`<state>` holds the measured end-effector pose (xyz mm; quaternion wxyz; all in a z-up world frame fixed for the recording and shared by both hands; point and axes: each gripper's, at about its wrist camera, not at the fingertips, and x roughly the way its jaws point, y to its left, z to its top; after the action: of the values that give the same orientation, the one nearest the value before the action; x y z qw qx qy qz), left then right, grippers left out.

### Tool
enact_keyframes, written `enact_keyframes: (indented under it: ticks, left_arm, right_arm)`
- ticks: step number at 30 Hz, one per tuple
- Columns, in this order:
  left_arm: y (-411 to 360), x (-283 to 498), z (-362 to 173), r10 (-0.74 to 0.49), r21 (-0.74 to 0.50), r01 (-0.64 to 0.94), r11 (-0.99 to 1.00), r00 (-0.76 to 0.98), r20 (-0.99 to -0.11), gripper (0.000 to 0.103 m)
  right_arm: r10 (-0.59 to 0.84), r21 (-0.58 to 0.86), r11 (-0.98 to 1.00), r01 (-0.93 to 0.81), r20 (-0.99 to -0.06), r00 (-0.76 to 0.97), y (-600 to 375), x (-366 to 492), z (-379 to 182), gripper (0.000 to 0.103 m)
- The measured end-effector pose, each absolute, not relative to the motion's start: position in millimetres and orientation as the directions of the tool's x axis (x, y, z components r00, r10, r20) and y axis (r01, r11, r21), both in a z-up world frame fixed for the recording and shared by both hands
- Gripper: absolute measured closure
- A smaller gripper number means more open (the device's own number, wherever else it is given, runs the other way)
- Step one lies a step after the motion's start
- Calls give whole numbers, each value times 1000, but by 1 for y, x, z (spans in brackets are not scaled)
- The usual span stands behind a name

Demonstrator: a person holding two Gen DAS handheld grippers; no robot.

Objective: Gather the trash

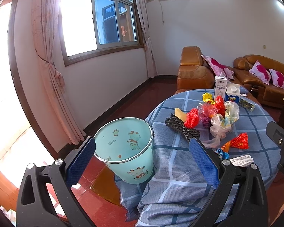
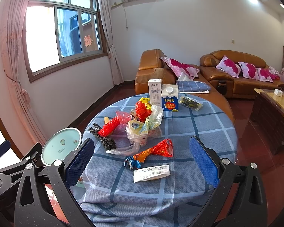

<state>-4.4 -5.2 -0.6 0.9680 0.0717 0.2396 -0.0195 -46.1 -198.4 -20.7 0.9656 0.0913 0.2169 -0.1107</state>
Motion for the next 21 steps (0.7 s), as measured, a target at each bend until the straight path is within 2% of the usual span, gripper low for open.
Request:
enact_keyframes:
  ticks: [21]
  left_arm:
    - [-6, -5, -1, -5, 127, 74, 989, 882, -471, 6]
  right_arm:
    - [-170, 133, 959, 251, -440, 882, -196, -49, -20, 5]
